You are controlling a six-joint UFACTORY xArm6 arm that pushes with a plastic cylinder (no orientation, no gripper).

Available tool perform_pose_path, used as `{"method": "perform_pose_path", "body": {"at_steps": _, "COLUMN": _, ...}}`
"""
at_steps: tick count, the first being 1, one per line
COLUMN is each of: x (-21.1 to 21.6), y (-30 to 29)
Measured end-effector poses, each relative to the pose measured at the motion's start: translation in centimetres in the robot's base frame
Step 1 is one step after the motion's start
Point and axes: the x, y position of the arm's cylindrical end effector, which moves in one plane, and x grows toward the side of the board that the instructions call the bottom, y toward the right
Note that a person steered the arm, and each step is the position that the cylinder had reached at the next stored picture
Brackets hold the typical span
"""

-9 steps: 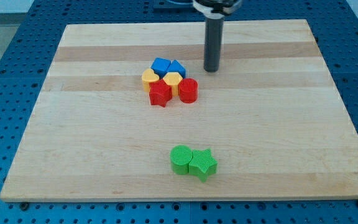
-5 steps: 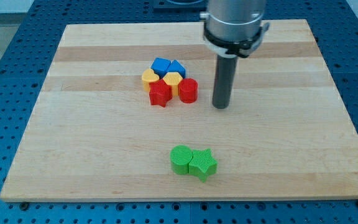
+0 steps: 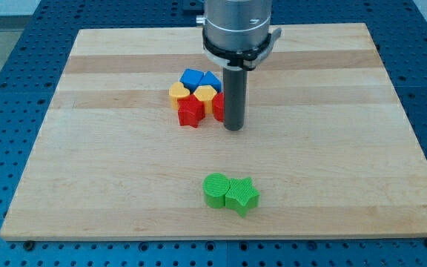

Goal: Push the red circle below the triangle

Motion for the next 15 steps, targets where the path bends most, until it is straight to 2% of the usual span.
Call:
{"method": "perform_pose_path", "body": {"at_steps": 3, "x": 1.2, "y": 3.9}}
{"method": "perform_pose_path", "body": {"at_steps": 5, "x": -0.9, "y": 3.9}}
{"method": "perform_pose_path", "body": {"at_steps": 11, "x": -1.8, "y": 0.5}}
{"method": "perform_pose_path", "body": {"at_steps": 13, "x": 0.8, "y": 0.5}}
{"method": "perform_pose_path", "body": {"at_steps": 15, "x": 1.1, "y": -0.7}}
